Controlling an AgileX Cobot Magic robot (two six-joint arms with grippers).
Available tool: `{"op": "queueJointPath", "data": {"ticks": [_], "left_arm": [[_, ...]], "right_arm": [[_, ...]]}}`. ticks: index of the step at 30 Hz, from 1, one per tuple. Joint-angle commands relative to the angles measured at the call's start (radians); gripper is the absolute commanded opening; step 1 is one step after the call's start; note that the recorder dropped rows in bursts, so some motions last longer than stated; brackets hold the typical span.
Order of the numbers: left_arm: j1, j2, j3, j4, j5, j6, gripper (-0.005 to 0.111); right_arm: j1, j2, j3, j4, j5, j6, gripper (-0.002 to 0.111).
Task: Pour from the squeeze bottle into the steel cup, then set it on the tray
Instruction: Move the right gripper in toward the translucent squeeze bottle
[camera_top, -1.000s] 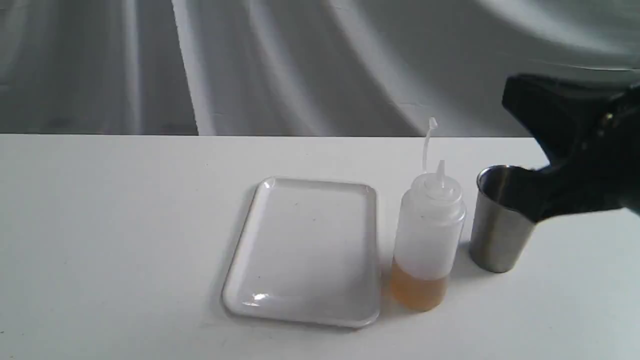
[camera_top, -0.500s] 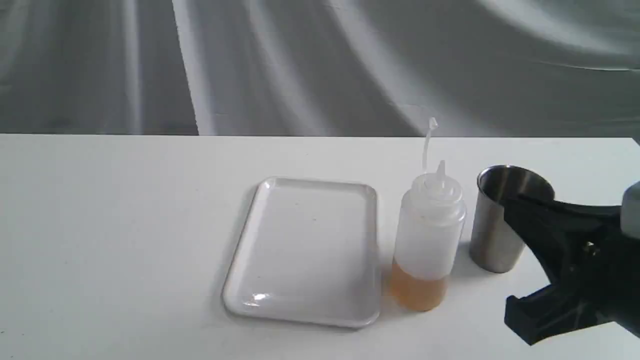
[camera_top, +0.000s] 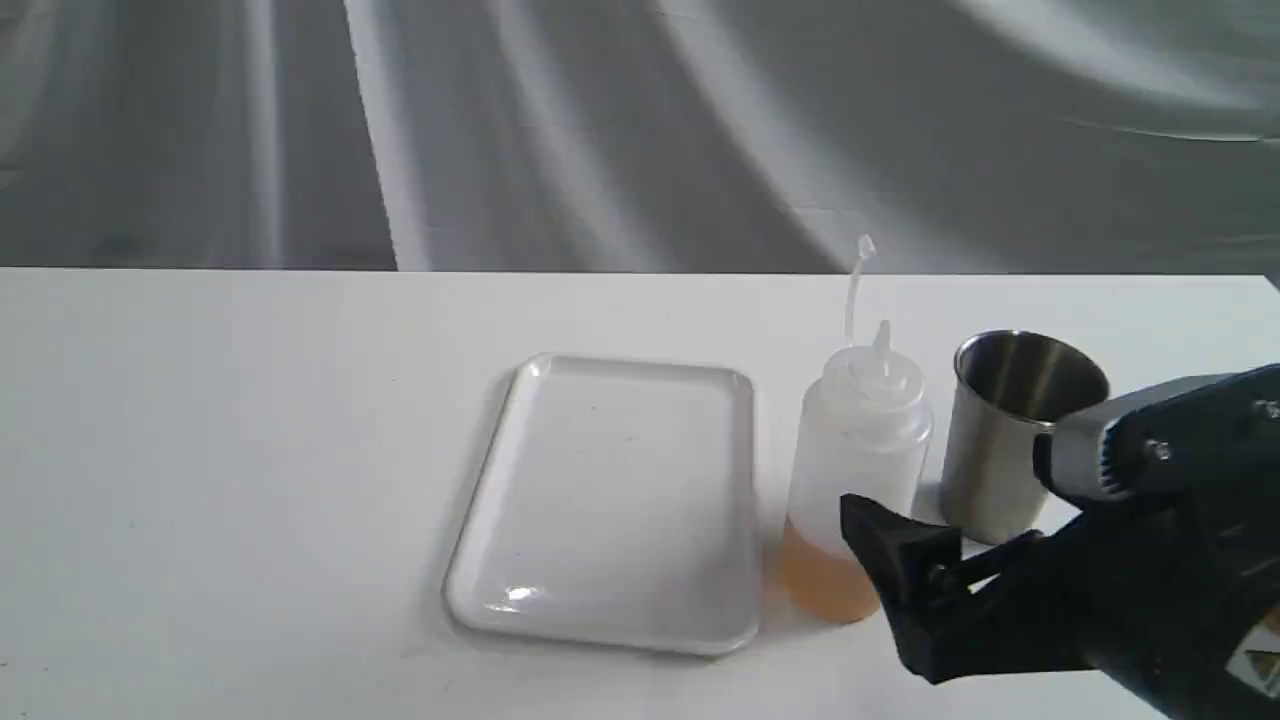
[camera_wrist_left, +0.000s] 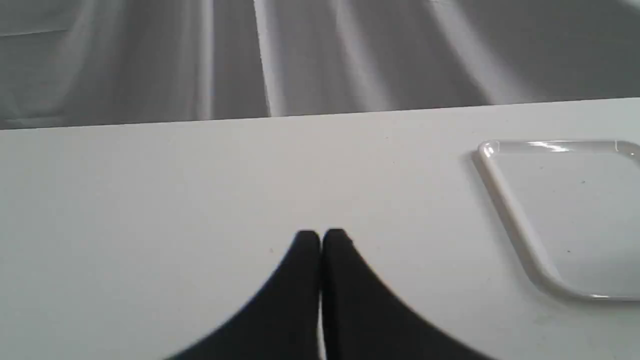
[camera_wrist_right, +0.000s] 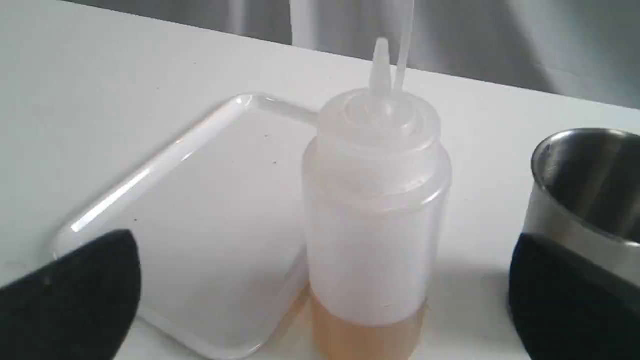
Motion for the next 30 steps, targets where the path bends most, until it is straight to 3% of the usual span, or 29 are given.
{"op": "queueJointPath", "data": {"ticks": [1,11,30], "left_arm": [[0.002,-0.003,0.004,-0.001,-0.008,-0.003,0.0],[0.002,-0.003,0.004,-0.001,-0.008,-0.005,0.0],[0.002,-0.003,0.004,-0.001,-0.008,-0.003,0.0]], "right_arm": [[0.035,0.072,0.006,-0.036,-0.115,0.026,0.104],[0.069,0.215,0.006,-0.062,-0.266,0.01,0.104],[0.067,0.289,0.006,-0.05,-0.465,-0.037,0.104]]}}
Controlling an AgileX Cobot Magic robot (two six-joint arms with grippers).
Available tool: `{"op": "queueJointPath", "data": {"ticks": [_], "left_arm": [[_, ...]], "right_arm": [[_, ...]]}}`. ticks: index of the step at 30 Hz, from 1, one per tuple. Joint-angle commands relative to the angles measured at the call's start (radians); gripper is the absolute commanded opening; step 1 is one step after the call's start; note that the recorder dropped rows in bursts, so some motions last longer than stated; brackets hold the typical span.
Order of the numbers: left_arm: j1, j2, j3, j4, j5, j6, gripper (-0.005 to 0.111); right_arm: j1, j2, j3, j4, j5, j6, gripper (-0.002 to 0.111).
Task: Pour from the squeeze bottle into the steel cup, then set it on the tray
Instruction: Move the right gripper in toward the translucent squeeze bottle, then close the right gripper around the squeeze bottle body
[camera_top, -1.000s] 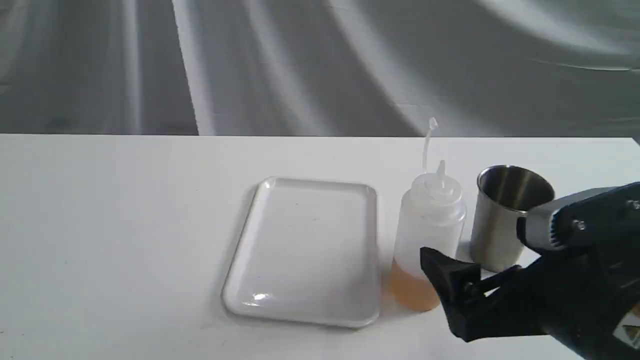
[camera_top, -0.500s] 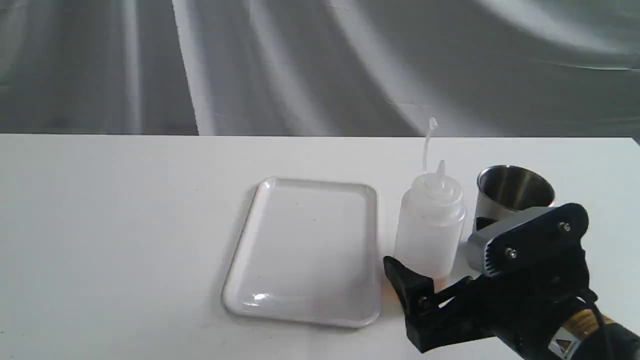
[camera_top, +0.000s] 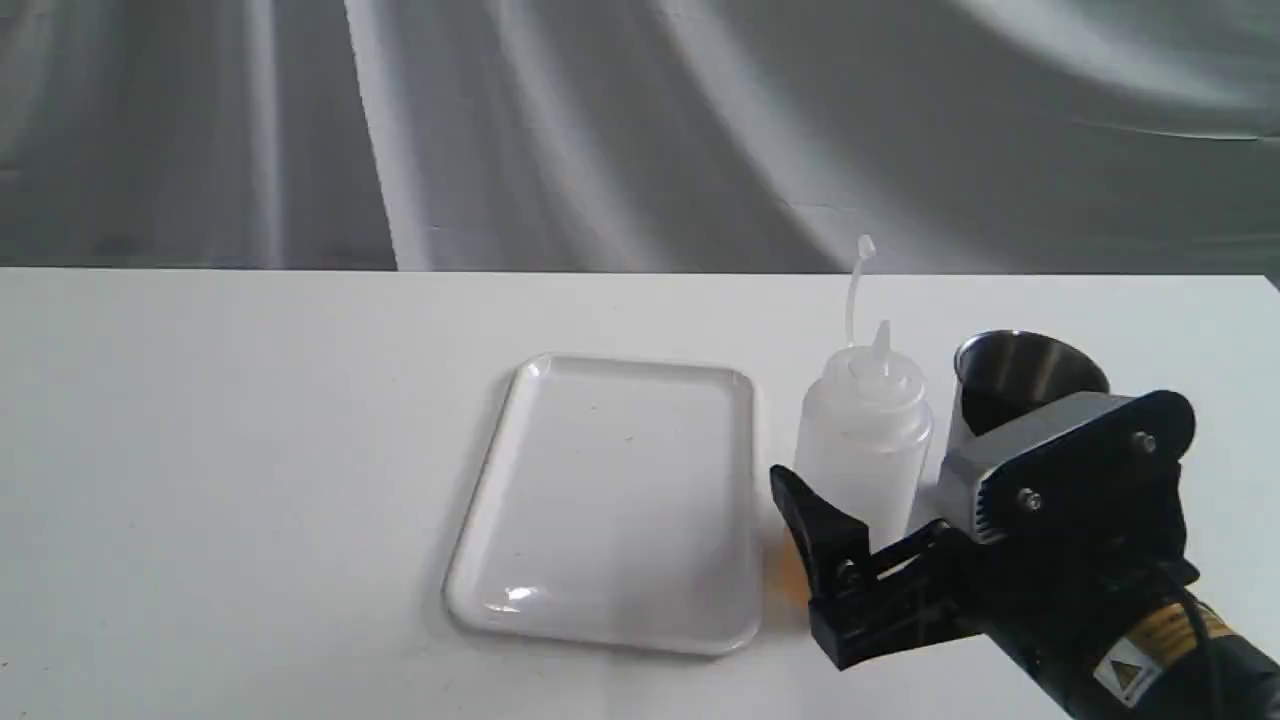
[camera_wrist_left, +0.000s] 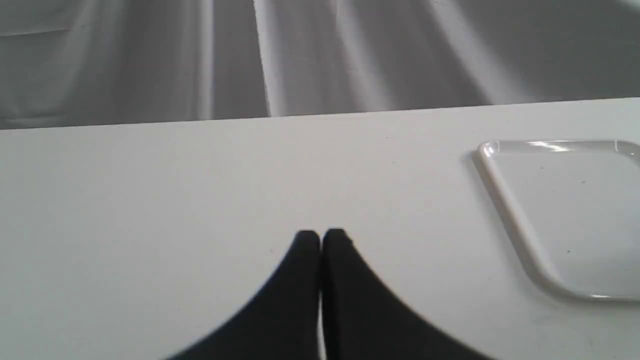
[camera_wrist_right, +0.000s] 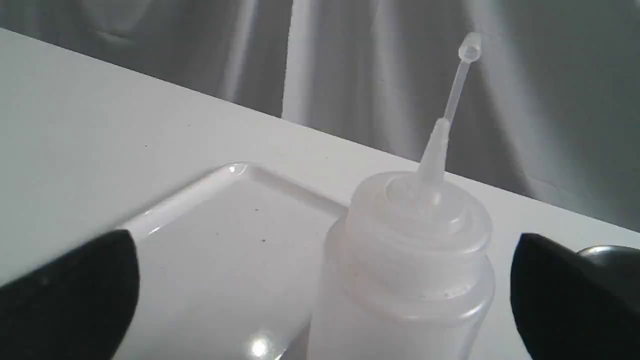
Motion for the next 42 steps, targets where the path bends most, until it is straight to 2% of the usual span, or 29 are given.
{"op": "queueJointPath", "data": {"ticks": [1,8,31,42], "left_arm": [[0.002,-0.003,0.004,-0.001,-0.008,-0.003,0.0],[0.002,-0.003,0.004,-0.001,-0.008,-0.005,0.0],[0.002,-0.003,0.004,-0.001,-0.008,-0.005,0.0],[0.002,-0.003,0.004,-0.001,-0.008,-0.005,0.0]], "right_arm": [[0.001,0.03,0.006,0.006,-0.036,-0.005,0.104],[0.001,0.103,0.002,0.075,-0.103,0.017,0.104],[0.001,0.333,-0.114,0.079,-0.165,0.035,0.104],[0.001,0.429,-0.116,0.113,-0.245,0.055,0.104]]}}
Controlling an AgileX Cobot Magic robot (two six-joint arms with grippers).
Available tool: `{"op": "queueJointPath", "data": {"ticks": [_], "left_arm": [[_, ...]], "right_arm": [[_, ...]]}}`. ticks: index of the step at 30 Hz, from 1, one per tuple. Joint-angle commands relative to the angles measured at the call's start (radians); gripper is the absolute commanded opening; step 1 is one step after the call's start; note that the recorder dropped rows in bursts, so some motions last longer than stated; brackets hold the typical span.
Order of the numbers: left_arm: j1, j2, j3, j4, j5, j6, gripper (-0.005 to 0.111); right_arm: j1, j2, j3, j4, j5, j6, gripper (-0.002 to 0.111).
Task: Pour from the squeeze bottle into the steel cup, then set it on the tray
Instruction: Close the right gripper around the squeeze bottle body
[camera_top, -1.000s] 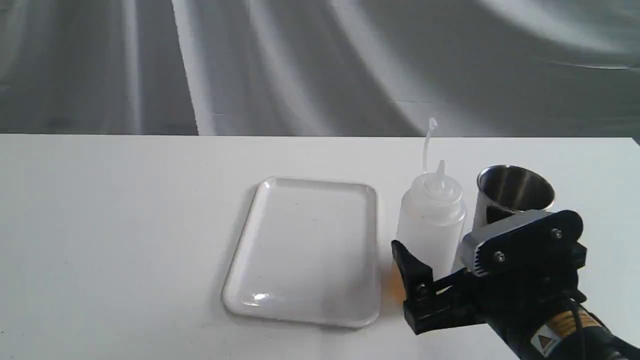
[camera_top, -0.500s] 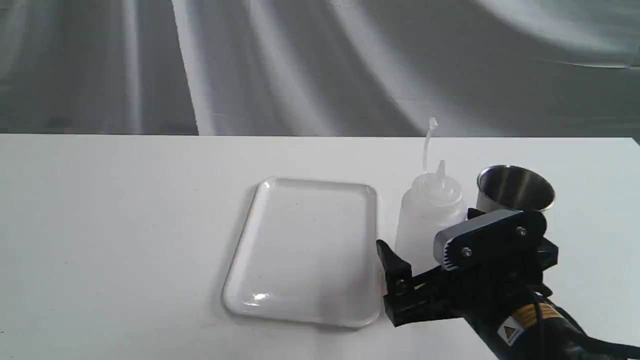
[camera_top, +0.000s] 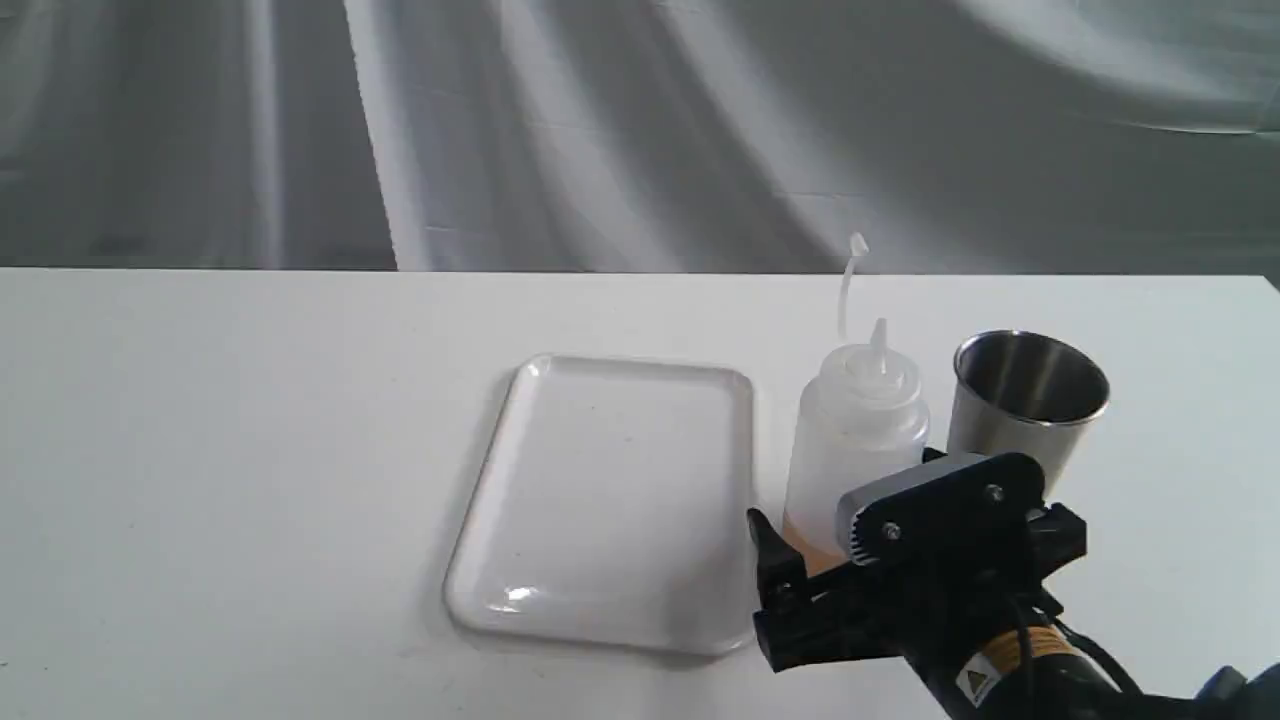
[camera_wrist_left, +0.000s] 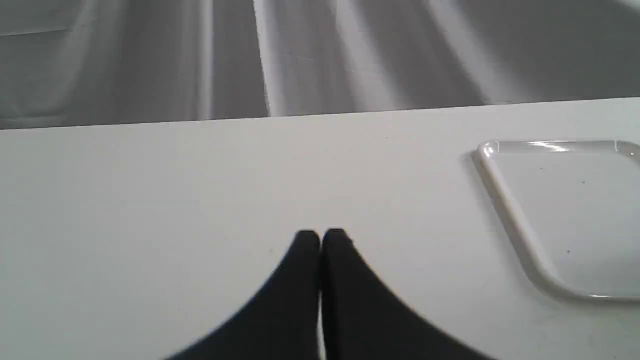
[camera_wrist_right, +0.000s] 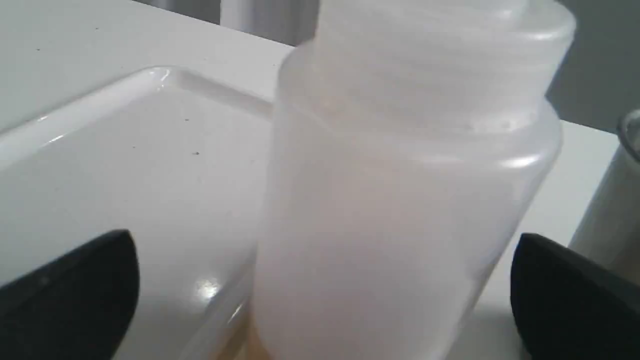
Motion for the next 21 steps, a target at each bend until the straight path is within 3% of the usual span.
{"op": "queueJointPath", "data": {"ticks": [1,21], "left_arm": [[0.002,-0.003,0.004,-0.001,-0.008,-0.005,0.0],[0.002,-0.003,0.004,-0.001,-0.008,-0.003,0.0]], "right_arm": [[0.001,0.026,-0.01,0.014,-0.039,0.016,0.104],[-0.043,0.105,-0.154,0.057,0.004,0.021,0.104]]}}
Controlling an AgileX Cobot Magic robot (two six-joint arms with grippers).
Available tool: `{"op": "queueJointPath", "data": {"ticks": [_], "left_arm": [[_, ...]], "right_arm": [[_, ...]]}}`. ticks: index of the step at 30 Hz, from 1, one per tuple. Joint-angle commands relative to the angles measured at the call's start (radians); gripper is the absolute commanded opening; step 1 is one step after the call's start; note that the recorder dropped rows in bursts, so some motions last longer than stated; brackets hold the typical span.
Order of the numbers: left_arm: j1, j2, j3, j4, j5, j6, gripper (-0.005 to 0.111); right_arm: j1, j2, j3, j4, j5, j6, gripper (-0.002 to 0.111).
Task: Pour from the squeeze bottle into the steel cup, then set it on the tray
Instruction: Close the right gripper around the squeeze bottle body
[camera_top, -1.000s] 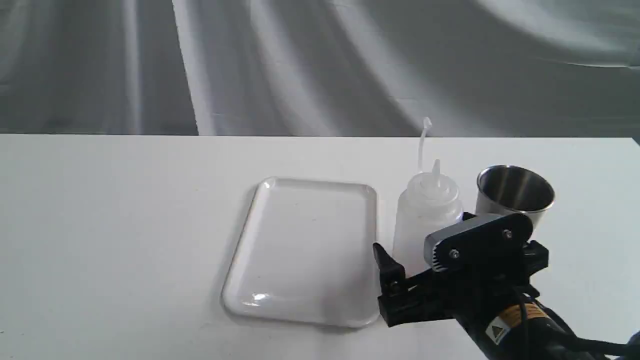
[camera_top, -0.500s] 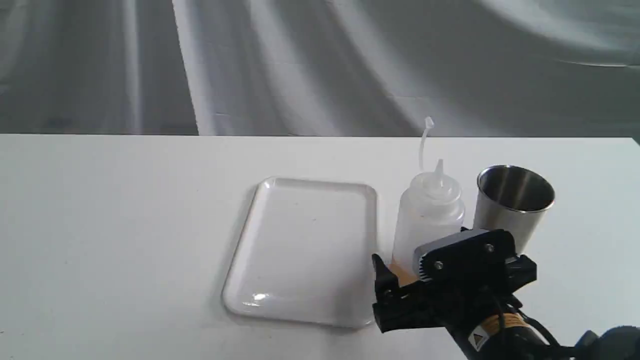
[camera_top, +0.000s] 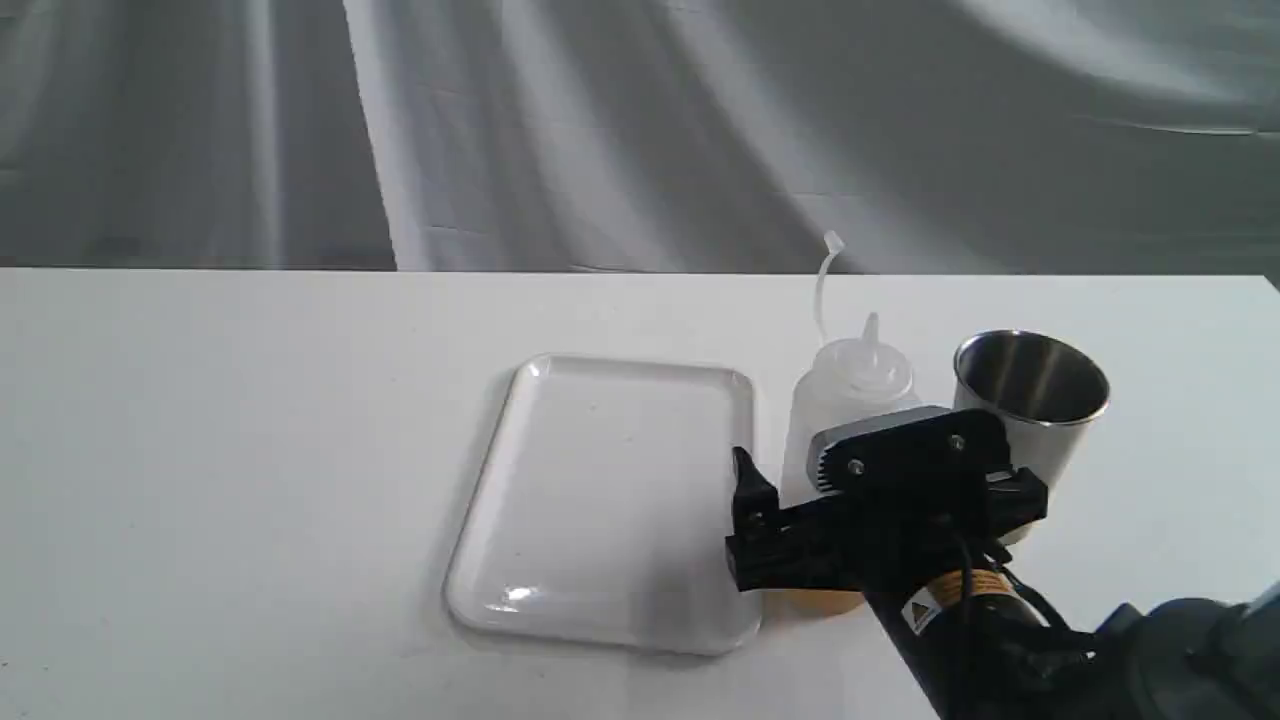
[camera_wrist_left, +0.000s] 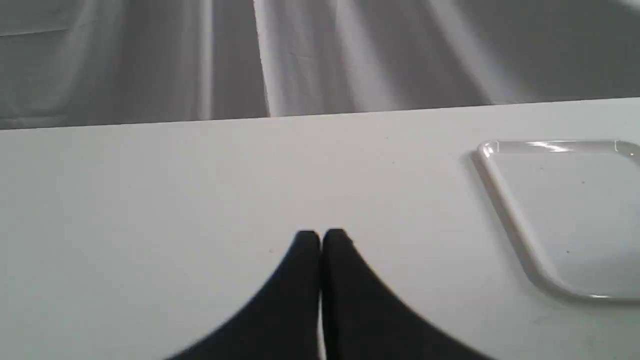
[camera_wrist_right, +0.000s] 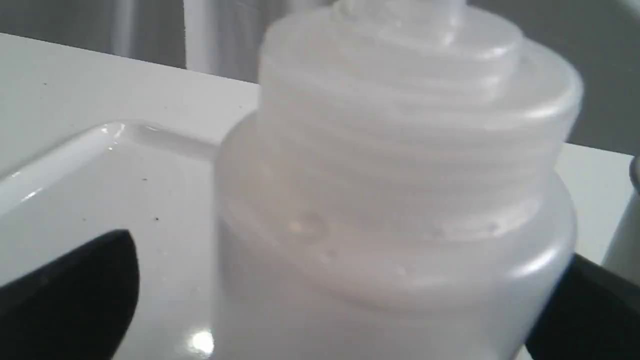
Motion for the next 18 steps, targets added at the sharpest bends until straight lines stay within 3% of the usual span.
{"op": "queueJointPath", "data": {"ticks": [1,18], "left_arm": [[0.002,-0.003,0.004,-0.001,-0.008,-0.003,0.0],[0.002,-0.003,0.004,-0.001,-0.008,-0.005,0.0]], "right_arm": [[-0.021,0.023,-0.005,0.002,0.007,0.006,0.104],[-0.044,0.101,-0.052,-0.032,0.004,0.06,0.104]]}}
